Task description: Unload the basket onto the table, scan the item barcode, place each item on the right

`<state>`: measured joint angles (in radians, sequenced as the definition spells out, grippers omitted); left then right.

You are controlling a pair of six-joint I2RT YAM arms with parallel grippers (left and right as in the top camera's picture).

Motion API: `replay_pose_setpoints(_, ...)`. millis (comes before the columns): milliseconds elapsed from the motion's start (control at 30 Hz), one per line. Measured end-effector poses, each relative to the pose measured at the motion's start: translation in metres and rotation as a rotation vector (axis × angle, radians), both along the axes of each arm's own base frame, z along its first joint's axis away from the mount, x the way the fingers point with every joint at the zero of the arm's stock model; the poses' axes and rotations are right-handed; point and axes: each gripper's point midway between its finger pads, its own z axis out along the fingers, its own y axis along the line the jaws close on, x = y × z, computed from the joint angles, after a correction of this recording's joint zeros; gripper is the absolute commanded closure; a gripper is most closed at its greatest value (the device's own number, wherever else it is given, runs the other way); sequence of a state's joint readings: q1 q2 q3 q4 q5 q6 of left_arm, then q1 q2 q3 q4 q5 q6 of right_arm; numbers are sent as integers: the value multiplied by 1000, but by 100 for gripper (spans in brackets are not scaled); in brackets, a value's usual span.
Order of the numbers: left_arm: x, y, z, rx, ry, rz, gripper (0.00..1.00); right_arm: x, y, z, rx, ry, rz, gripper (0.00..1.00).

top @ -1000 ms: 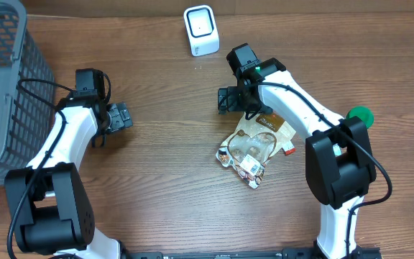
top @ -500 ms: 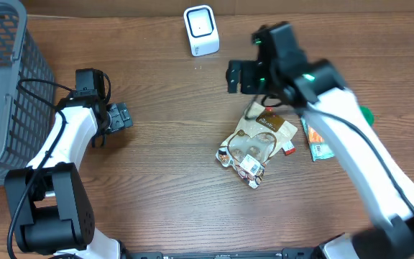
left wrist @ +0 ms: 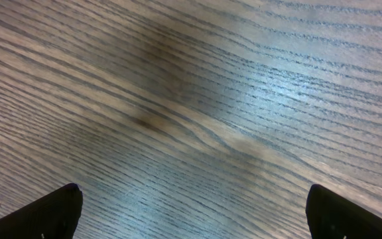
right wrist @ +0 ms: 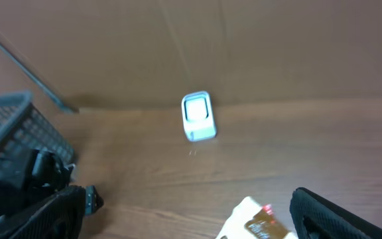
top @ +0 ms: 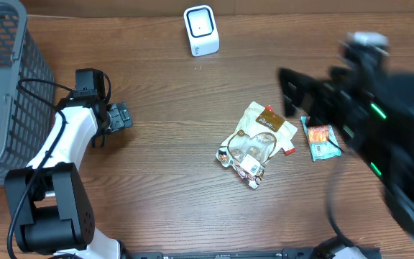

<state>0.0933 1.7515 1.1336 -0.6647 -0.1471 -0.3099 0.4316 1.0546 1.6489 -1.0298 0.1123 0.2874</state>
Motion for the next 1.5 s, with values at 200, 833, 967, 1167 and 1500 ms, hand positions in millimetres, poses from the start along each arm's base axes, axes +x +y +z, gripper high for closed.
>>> replay_pose_setpoints(200,0,0,0,0,0,0,0,-65,-48,26,14,-169,-83,0)
replay_pose_setpoints(833,0,0,0,0,0,0,1,-116,-104,-53,73,-399,-283,0)
replay_pose_setpoints(967,0,0,0,0,0,0,0,-95,-103,-67,92,-462,-315,0)
replay_pose_setpoints(1167,0,0,0,0,1,0,0,-76,-103,-76,146,-638,-335,0)
replay_pose_setpoints(1500,0,0,0,0,0,0,0,-55,-96,-124,170,-749,-307,0)
